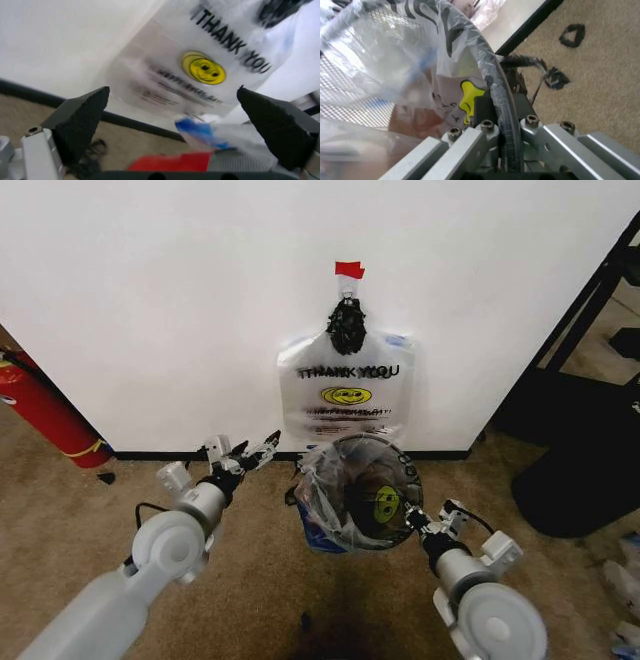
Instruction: Pick up the garbage bag from the wall and place it over the trash bin.
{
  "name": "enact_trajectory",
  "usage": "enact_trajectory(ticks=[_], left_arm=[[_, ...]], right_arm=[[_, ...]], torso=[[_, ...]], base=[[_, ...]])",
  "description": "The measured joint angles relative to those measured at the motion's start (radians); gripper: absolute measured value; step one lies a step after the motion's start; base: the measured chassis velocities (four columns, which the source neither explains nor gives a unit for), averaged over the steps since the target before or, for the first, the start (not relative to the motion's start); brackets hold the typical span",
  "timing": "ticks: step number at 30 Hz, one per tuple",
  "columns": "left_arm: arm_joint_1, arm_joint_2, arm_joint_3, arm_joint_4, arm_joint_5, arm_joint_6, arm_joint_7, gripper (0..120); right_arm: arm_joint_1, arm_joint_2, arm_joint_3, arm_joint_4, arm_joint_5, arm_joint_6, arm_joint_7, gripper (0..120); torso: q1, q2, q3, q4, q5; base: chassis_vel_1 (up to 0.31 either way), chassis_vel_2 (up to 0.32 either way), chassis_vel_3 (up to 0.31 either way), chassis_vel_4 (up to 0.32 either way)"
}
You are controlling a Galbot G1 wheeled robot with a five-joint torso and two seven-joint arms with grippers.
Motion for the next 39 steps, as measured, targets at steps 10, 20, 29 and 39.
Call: enact_trajectory(ticks=[10, 20, 29, 39], left_arm=[[0.151, -0.057, -0.042, -0.065, -0.043, 0.0, 0.113, 97], [0.158, -0.066, 0.031, -0.101, -0.01, 0.012, 0.126, 85], [0.142, -0.069, 0.049, -0.093, -0.008, 0.012, 0.125, 53], [0.135, -0.077, 0.054, -0.081, 0.008, 0.004, 0.112, 18]], right_arm=[[0.011, 0.008, 0.03, -0.038, 0.007, -0.012, -0.005, 0], [0.012, 0.008, 0.022, -0.045, -0.025, -0.002, -0.019, 0], [0.008, 0.01, 0.016, -0.043, -0.039, 0.001, -0.028, 0], [0.01, 0.002, 0.008, -0.042, -0.048, 0.012, -0.03, 0]], torso=[[0.0, 0.0, 0.0, 0.0, 0.0003], [0.0, 0.0, 0.0, -0.0001, 0.0002], [0.0, 0.0, 0.0, -0.0002, 0.0001], [0.0, 0.0, 0.0, -0.0001, 0.0001]], base=[[0.0, 0.0, 0.0, 0.0], [0.0, 0.0, 0.0, 0.0], [0.0, 0.0, 0.0, 0.0], [0.0, 0.0, 0.0, 0.0]])
